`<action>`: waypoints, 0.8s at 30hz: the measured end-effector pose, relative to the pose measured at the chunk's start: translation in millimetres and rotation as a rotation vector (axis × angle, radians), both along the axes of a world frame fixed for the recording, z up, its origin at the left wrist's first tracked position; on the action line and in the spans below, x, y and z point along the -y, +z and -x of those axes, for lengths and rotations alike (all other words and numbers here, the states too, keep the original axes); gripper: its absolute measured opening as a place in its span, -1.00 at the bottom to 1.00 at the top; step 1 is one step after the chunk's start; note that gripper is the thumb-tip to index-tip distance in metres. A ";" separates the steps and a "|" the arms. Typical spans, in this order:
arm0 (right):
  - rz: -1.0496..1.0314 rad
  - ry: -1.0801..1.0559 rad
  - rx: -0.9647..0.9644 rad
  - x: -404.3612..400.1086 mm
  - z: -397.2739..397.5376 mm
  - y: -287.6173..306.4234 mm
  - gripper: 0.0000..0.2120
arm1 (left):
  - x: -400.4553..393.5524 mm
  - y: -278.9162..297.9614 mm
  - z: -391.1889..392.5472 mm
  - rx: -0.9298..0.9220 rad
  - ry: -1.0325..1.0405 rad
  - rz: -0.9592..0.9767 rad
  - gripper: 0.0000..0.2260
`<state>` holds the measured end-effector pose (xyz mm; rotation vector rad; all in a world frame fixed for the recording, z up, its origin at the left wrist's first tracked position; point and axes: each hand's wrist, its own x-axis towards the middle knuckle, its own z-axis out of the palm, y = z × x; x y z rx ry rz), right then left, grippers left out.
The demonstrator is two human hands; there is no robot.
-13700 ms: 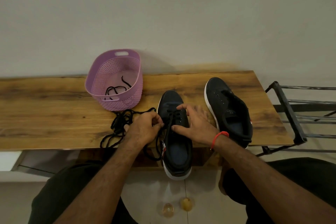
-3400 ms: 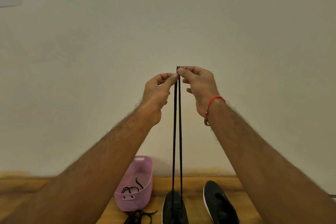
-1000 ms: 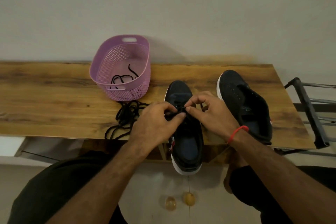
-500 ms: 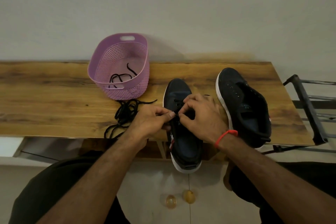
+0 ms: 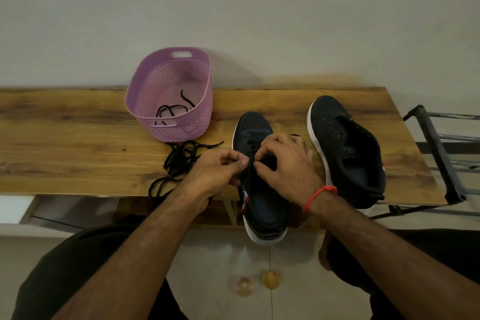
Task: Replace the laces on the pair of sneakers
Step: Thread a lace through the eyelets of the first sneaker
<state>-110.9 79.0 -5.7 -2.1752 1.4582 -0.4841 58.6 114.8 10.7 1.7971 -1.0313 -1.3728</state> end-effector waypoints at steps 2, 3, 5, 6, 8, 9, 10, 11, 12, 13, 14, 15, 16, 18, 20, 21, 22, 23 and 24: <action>-0.021 0.025 -0.021 2.4 3.0 -0.4 -0.79 | 1.3 3.7 -3.1 0.038 0.024 -0.008 -0.92; -0.032 0.039 -0.034 3.7 4.7 -0.3 -0.76 | 2.7 5.9 -5.4 0.028 0.069 -0.008 -0.88; -0.045 0.057 -0.040 5.9 7.6 0.4 -0.74 | 6.7 11.4 -11.8 -0.136 0.239 0.042 -0.80; -0.049 0.061 -0.035 6.7 8.4 0.8 -0.74 | 9.1 15.1 -15.3 -0.274 0.338 0.080 -0.77; -0.055 0.069 -0.027 7.5 8.9 1.1 -0.74 | 11.7 19.4 -23.0 -0.481 0.474 0.151 -0.74; -0.059 0.071 -0.025 8.0 8.9 1.1 -0.74 | 11.9 19.7 -25.9 -0.505 0.498 0.171 -0.75; -0.063 0.071 -0.025 8.7 9.3 1.4 -0.74 | 11.7 18.8 -27.5 -0.458 0.486 0.185 -0.79; -0.069 0.070 -0.025 9.5 9.7 1.9 -0.74 | 11.0 17.6 -27.7 -0.327 0.407 0.205 -0.82; -0.076 0.067 -0.026 10.3 10.0 2.8 -0.74 | 9.5 16.0 -27.0 -0.120 0.252 0.242 -0.85; -0.080 0.064 -0.029 11.0 10.3 3.9 -0.74 | 7.8 13.3 -25.9 0.117 0.051 0.303 -0.86; -0.081 0.062 -0.033 11.5 10.8 5.0 -0.73 | 6.4 10.2 -24.6 0.330 -0.153 0.363 -0.86; -0.080 0.059 -0.037 12.0 11.2 5.8 -0.72 | 5.7 7.0 -23.7 0.484 -0.310 0.388 -0.85; -0.079 0.056 -0.039 12.3 12.0 6.4 -0.71 | 5.2 4.9 -22.9 0.562 -0.408 0.377 -0.85; -0.080 0.051 -0.040 12.7 13.4 6.5 -0.68 | 4.3 3.7 -23.8 0.606 -0.492 0.307 -0.84; -0.089 0.052 -0.042 13.3 14.4 6.0 -0.66 | 5.2 7.7 -26.5 0.625 -0.438 0.298 -0.86; -0.093 0.056 -0.041 13.7 14.7 5.6 -0.65 | 6.1 10.4 -28.3 0.622 -0.317 0.342 -0.87; -0.098 0.059 -0.039 14.1 15.1 5.6 -0.63 | 6.6 13.1 -30.7 0.601 -0.119 0.412 -0.86; -0.102 0.062 -0.037 14.6 15.2 5.8 -0.61 | 7.2 16.6 -34.2 0.550 0.122 0.485 -0.84; -0.104 0.066 -0.037 14.5 15.2 5.8 -0.60 | 7.9 20.9 -38.1 0.453 0.343 0.541 -0.79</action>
